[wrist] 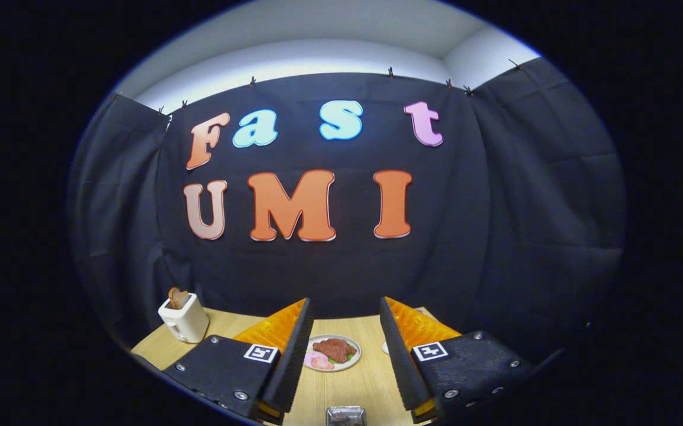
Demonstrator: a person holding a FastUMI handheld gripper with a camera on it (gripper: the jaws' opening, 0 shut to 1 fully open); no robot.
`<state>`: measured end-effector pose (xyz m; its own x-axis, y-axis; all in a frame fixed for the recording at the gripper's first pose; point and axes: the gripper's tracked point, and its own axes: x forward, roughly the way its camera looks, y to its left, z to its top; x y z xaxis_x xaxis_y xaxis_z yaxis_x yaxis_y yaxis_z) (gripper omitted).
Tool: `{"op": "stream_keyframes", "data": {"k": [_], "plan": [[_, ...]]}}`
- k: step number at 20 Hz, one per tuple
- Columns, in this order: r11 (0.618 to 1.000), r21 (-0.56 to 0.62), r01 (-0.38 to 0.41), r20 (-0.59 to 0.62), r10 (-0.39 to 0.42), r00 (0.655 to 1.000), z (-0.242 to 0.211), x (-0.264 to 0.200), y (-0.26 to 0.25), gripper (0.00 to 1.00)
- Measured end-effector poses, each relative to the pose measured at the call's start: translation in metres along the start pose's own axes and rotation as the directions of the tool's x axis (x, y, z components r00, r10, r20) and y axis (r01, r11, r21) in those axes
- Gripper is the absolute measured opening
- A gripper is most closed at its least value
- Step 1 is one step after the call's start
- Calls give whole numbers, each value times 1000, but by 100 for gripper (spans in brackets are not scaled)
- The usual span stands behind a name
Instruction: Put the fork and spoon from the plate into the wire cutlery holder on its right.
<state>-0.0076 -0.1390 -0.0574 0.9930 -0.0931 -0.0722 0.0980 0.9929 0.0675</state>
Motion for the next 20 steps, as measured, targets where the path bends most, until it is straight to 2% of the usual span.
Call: {"op": "stream_keyframes", "data": {"k": [5,9,16,18,20], "plan": [[998,-70,-5,142,15,990,53,-2,17,79],[995,-85,-53,162,66,985,62,-2,38,86],[991,-56,-118,225,128,966,86,9,78,88],[991,-40,-127,208,132,969,85,19,91,88],[985,-31,-169,189,172,967,83,22,115,88]]}}
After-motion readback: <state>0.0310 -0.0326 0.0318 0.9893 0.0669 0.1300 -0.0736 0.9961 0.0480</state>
